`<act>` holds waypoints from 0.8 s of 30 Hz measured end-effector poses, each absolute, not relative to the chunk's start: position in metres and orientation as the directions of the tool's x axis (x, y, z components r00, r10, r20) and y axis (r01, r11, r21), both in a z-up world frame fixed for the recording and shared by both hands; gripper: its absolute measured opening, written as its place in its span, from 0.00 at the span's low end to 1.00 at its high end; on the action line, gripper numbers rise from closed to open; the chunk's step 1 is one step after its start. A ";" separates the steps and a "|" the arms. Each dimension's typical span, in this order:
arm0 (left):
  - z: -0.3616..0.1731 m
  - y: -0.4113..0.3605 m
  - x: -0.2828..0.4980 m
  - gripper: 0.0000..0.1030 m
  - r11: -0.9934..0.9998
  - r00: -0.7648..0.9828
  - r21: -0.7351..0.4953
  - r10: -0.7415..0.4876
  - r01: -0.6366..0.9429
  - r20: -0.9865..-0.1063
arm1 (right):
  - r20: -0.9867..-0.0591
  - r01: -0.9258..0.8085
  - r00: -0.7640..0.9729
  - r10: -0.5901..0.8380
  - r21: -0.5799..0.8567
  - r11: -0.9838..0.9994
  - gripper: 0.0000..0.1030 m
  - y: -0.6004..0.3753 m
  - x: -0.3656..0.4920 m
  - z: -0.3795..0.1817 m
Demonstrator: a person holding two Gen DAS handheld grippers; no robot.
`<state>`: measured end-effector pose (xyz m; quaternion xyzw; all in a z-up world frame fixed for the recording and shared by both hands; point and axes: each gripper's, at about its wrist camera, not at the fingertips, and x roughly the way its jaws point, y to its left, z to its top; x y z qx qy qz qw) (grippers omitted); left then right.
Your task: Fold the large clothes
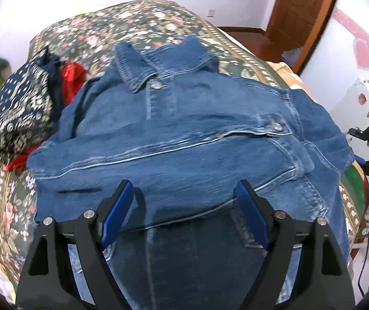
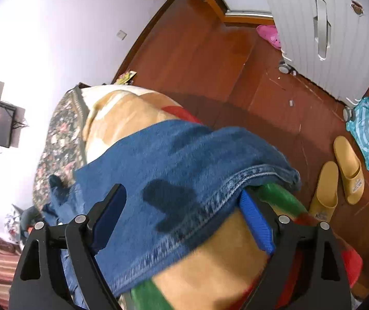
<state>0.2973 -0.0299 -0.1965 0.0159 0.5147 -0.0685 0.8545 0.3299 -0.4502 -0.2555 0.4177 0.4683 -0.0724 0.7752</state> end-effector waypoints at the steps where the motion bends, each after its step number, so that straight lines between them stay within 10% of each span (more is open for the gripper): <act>1: -0.197 -0.024 0.296 0.79 0.992 0.463 -0.051 -0.101 0.118 -0.880 | -0.792 0.506 0.549 0.265 0.568 0.649 0.85 -0.450 0.331 -0.255; 4: -0.198 -0.012 0.295 0.79 0.994 0.461 -0.061 -0.097 0.092 -0.882 | -0.817 0.511 0.541 0.199 0.508 0.694 0.79 -0.447 0.341 -0.256; 11: -0.198 0.002 0.288 0.79 0.995 0.470 -0.074 -0.099 0.072 -0.877 | -0.826 0.514 0.552 0.116 0.447 0.732 0.23 -0.447 0.345 -0.240; 24: -0.196 0.013 0.284 0.79 0.994 0.484 -0.098 -0.111 0.051 -0.868 | -0.604 0.087 0.749 0.271 0.496 0.864 0.10 -0.363 0.347 -0.115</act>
